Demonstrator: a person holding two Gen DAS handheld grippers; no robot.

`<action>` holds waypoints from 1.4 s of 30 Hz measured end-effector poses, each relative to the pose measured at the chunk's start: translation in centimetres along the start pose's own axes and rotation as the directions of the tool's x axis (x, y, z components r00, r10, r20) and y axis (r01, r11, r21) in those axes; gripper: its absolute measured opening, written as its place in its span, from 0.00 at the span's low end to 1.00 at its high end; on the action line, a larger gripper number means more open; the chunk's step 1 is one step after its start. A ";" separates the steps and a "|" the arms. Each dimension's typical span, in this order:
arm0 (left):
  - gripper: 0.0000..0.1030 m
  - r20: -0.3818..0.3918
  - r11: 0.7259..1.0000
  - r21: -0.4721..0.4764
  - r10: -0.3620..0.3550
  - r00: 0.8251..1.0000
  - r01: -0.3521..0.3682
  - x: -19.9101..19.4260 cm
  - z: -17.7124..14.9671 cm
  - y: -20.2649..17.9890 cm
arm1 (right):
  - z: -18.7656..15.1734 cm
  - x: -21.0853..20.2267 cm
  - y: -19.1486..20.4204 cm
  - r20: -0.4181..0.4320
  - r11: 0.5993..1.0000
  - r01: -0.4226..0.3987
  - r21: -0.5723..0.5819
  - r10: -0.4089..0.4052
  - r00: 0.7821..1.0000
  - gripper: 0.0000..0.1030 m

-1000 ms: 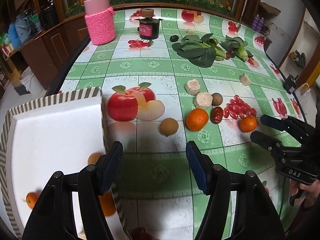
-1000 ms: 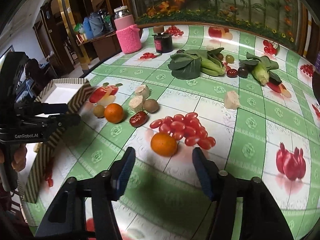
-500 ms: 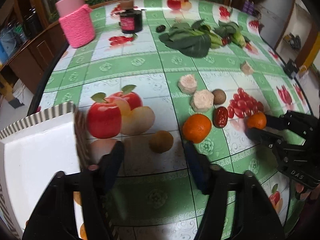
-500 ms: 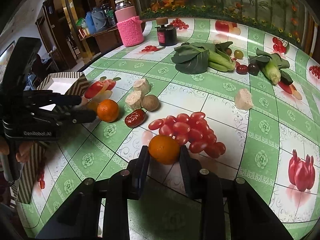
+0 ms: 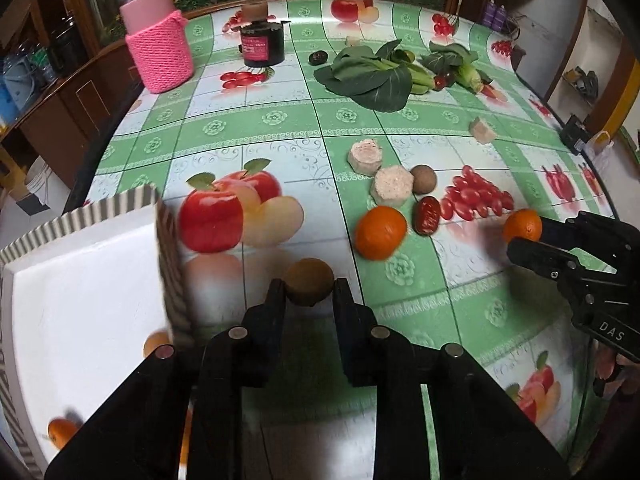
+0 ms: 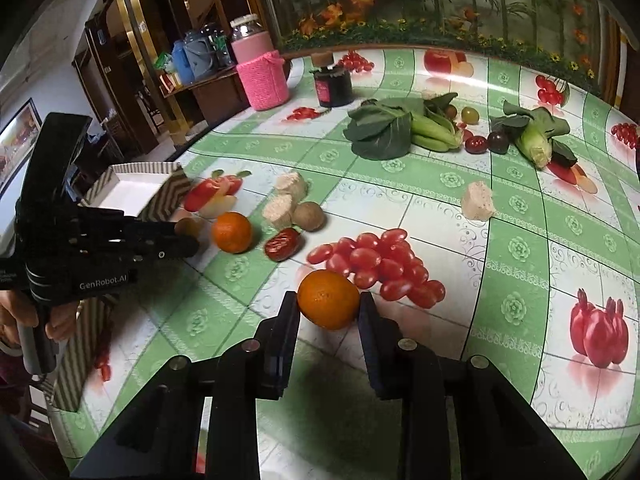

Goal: Organize fruits
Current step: 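Close the left gripper on the brown fruit while the right gripper grasps the orange, then carry the brown fruit in the left gripper into the tray while the right carries the orange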

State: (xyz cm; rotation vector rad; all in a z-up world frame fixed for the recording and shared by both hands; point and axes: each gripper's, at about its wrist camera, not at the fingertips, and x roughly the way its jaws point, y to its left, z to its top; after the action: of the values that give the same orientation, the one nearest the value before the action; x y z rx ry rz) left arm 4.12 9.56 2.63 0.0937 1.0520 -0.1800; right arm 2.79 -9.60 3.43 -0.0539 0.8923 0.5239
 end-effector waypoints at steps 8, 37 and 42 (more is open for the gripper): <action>0.21 0.070 0.997 -0.057 0.057 0.996 -0.053 -4.2 -2.6 0.8 | -1.2 -2.2 2.0 0.027 1.000 -0.016 0.017 0.015 1.000 0.29; 0.21 0.120 0.949 -0.247 0.231 0.966 -0.196 -10.3 -10.7 9.1 | -0.2 -1.2 17.1 -0.005 0.966 -0.171 -0.193 0.173 0.985 0.29; 0.21 0.108 0.935 -0.289 0.246 0.963 -0.206 -10.4 -11.8 11.3 | 0.4 0.0 19.1 -0.026 0.955 -0.185 -0.231 0.185 0.982 0.29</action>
State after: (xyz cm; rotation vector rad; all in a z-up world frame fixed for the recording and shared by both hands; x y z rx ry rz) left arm -8.77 23.62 5.77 -0.0494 0.9063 0.1685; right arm -5.64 7.20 6.95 -0.1858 0.8406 0.8028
